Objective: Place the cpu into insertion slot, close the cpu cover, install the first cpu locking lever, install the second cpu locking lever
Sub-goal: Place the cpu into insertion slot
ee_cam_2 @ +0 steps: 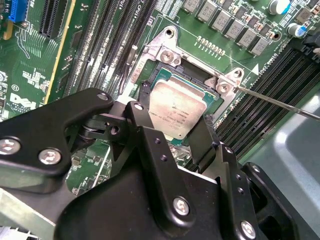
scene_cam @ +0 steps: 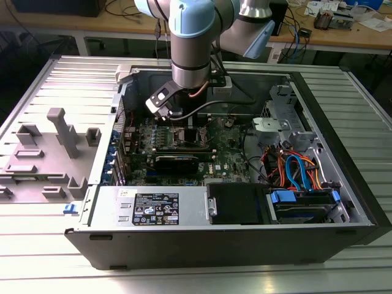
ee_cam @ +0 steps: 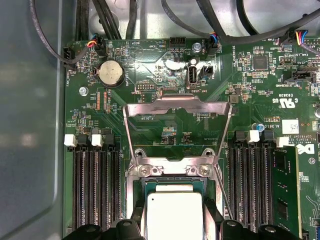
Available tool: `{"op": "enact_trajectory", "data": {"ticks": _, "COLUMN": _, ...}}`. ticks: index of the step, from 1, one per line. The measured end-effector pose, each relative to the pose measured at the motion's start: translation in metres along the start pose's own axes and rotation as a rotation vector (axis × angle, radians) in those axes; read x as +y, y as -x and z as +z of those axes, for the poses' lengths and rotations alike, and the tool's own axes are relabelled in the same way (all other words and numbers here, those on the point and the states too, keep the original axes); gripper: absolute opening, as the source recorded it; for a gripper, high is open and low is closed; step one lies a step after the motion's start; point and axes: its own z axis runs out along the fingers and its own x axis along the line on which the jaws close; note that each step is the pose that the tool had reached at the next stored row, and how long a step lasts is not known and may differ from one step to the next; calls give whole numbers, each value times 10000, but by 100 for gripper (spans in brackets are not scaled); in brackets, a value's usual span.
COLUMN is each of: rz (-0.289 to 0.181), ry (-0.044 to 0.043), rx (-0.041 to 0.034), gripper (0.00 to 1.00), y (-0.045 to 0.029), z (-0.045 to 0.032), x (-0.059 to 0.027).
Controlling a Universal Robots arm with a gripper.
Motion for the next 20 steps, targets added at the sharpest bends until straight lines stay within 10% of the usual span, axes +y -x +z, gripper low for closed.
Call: {"op": "enact_trajectory", "data": {"ticks": 20, "rz": -3, "ry": -12, "rx": 1, "gripper": 68, "y": -1, "z": -91, "x": 3}}
